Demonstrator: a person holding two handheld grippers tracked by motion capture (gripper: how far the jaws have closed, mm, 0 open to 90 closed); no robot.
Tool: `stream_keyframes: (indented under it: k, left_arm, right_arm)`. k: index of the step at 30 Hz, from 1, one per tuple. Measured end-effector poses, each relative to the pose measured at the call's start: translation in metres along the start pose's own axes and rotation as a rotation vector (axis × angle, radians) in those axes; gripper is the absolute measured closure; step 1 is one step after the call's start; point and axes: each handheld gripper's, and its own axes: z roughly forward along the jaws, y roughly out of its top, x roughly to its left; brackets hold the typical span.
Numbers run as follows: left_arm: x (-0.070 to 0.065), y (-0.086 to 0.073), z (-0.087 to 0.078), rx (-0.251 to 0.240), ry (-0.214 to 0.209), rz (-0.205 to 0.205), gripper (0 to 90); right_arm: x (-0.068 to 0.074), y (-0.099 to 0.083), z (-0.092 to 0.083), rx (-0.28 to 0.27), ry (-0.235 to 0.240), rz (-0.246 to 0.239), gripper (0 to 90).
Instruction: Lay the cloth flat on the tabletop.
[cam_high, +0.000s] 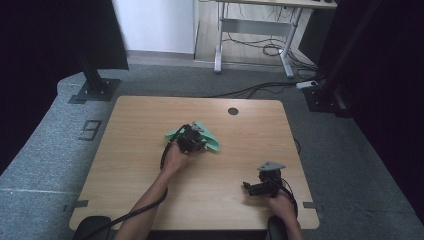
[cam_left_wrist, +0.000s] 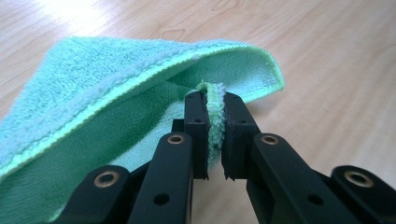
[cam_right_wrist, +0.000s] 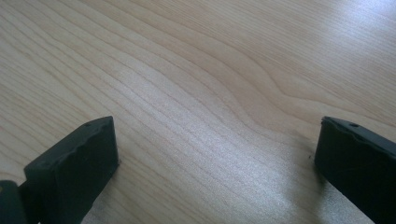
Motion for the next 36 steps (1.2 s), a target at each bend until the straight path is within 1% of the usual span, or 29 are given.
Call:
stream_keyframes:
  k: [1, 2, 3, 4, 5, 6, 9, 10, 12, 14, 15, 16, 17, 18, 19, 20, 21, 24, 29, 31, 32, 33, 34, 35, 36]
  left_arm:
    - [-0.001, 0.0, -0.003, -0.002, -0.005, -0.002, 81.9]
    - [-0.003, -0.002, -0.008, -0.002, -0.021, -0.001, 81.7]
    - [-0.003, -0.002, -0.008, -0.002, -0.021, -0.001, 81.7]
    - [-0.006, -0.006, -0.015, 0.004, -0.035, 0.004, 81.6]
    - [-0.006, -0.006, -0.015, 0.004, -0.035, 0.004, 81.6]
    - [-0.008, -0.009, -0.019, 0.004, -0.058, 0.001, 81.5]
    - [-0.011, -0.013, -0.022, 0.007, -0.07, 0.002, 81.4]
    - [-0.014, -0.017, -0.025, 0.009, -0.091, 0.001, 81.3]
    - [-0.015, -0.02, -0.025, 0.011, -0.095, 0.005, 81.1]
    - [-0.017, -0.027, -0.024, 0.019, -0.103, 0.003, 80.8]
    - [-0.017, -0.027, -0.024, 0.019, -0.103, 0.003, 80.8]
    - [-0.017, -0.033, -0.021, 0.02, -0.109, -0.008, 80.7]
    - [-0.017, -0.033, -0.021, 0.02, -0.109, -0.008, 80.5]
    - [-0.017, -0.037, -0.017, 0.024, -0.115, -0.012, 80.3]
    - [-0.017, -0.037, -0.017, 0.024, -0.115, -0.012, 80.3]
    - [-0.018, -0.042, -0.013, 0.033, -0.115, -0.006, 80.1]
    - [-0.018, -0.042, -0.013, 0.033, -0.115, -0.006, 79.9]
    - [-0.021, -0.05, -0.008, 0.039, -0.114, -0.004, 79.7]
    - [-0.024, -0.056, -0.007, 0.037, -0.125, 0.005, 79.6]
    - [-0.024, -0.059, -0.007, 0.029, -0.135, 0.002, 79.6]
    - [-0.024, -0.061, -0.007, 0.023, -0.143, -0.009, 79.5]
    - [-0.024, -0.061, -0.007, 0.023, -0.143, -0.009, 79.5]
    - [-0.023, -0.063, -0.008, 0.015, -0.148, -0.012, 79.5]
    - [-0.023, -0.063, -0.008, 0.015, -0.148, -0.012, 79.5]
    - [-0.024, -0.064, -0.008, 0.011, -0.145, -0.009, 79.5]
  right_arm:
    - [0.0, 0.0, 0.0, 0.0, 0.0, 0.0, 0.0]
    - [0.0, 0.0, 0.0, 0.0, 0.0, 0.0, 0.0]
    - [0.0, 0.0, 0.0, 0.0, 0.0, 0.0, 0.0]
    - [0.0, 0.0, 0.0, 0.0, 0.0, 0.0, 0.0]
    - [0.0, 0.0, 0.0, -0.001, -0.001, -0.002, 0.0]
    - [0.0, 0.0, 0.0, -0.001, -0.001, -0.002, 0.0]
    - [0.0, 0.0, 0.0, 0.001, -0.001, 0.002, 0.0]
    - [0.0, 0.0, 0.0, 0.001, -0.001, 0.001, 0.0]
    - [0.0, 0.0, 0.0, 0.001, 0.0, 0.001, 0.0]
    - [0.0, 0.0, 0.0, 0.001, 0.001, 0.001, 0.0]
    - [0.0, 0.0, 0.0, 0.001, 0.001, 0.001, 0.0]
    - [0.0, 0.0, 0.0, 0.001, 0.0, 0.001, 0.0]
    - [0.0, 0.0, 0.0, 0.001, 0.0, 0.001, 0.0]
    - [0.0, 0.0, 0.0, 0.001, 0.001, 0.001, 0.0]
    - [0.0, 0.0, 0.0, 0.001, 0.001, 0.001, 0.0]
    - [0.0, 0.0, 0.0, 0.001, 0.0, 0.001, 0.0]
    - [0.0, 0.0, 0.0, 0.001, 0.0, 0.001, 0.0]
    - [0.0, 0.0, 0.0, 0.001, 0.0, 0.001, 0.0]
    - [0.0, 0.001, 0.0, 0.014, 0.006, -0.004, 0.0]
    - [0.0, 0.004, 0.0, 0.028, 0.017, -0.014, 0.0]
    - [0.0, 0.005, 0.001, 0.032, 0.017, -0.017, 0.0]
    - [0.0, 0.005, 0.001, 0.032, 0.017, -0.017, 0.0]
    - [0.001, 0.008, 0.002, 0.035, 0.02, -0.015, 3.3]
    - [0.001, 0.008, 0.002, 0.035, 0.02, -0.015, 3.3]
    - [0.002, 0.011, 0.002, 0.027, 0.039, -0.003, 11.7]
